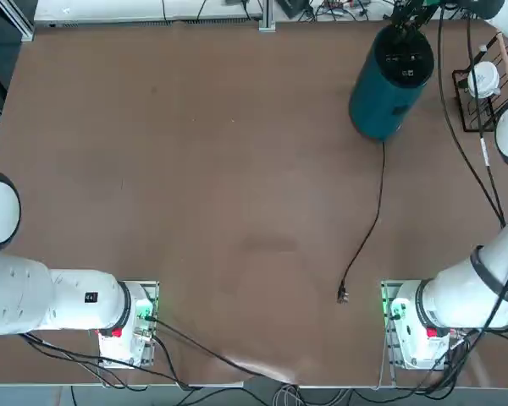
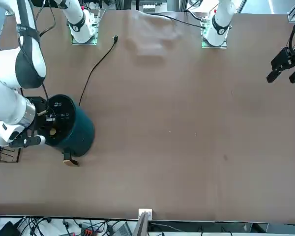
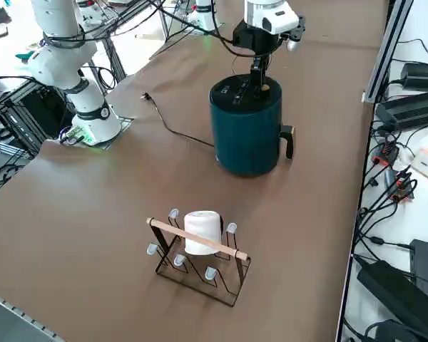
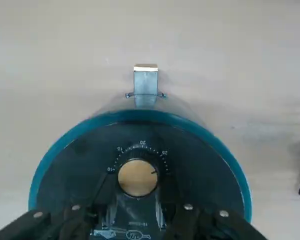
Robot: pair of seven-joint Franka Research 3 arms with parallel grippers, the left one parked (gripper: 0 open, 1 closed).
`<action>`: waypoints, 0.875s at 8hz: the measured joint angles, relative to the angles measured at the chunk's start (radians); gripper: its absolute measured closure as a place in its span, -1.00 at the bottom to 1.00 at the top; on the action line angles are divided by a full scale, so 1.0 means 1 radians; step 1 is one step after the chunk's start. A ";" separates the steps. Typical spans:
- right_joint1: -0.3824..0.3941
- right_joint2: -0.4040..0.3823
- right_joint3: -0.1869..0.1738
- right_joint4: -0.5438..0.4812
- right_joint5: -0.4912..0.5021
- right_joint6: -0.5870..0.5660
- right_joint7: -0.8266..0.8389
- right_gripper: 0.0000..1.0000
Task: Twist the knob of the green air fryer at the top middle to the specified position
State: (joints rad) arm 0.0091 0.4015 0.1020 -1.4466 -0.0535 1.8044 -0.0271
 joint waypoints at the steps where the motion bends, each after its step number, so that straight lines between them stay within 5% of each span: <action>1: 0.003 0.000 0.003 0.000 -0.017 -0.001 -0.035 0.15; 7: 0.005 0.000 0.002 0.000 -0.027 -0.001 -0.258 0.15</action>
State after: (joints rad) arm 0.0137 0.4016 0.1044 -1.4462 -0.0809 1.8035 -0.2852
